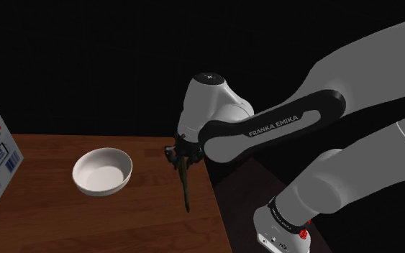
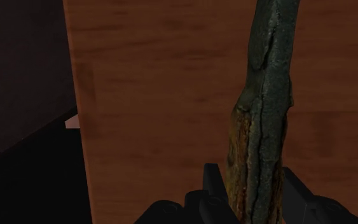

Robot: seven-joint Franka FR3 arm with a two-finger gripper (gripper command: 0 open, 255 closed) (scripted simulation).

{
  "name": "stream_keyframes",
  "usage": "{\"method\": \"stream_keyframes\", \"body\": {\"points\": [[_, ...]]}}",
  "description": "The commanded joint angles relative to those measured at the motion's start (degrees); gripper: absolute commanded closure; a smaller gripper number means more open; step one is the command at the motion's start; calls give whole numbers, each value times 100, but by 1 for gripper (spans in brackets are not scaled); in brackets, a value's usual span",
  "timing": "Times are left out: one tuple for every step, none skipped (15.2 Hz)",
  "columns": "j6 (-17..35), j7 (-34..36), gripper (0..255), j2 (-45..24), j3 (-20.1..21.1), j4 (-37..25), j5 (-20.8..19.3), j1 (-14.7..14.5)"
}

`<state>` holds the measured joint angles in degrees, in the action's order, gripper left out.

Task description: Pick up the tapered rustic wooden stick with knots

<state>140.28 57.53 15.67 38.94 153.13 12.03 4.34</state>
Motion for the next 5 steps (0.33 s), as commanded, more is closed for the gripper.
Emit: {"method": "stream_keyframes", "body": {"points": [[-216,-83,255,197,-73,-31,110,-73],[-318,-113,255,275,-107,-59,141,-97],[-419,-140,255,351,-140,-90,169,-118],[-434,-143,255,362,-146,-94,172,-122],[-434,-144,255,362,-146,-94,173,-123]]}}
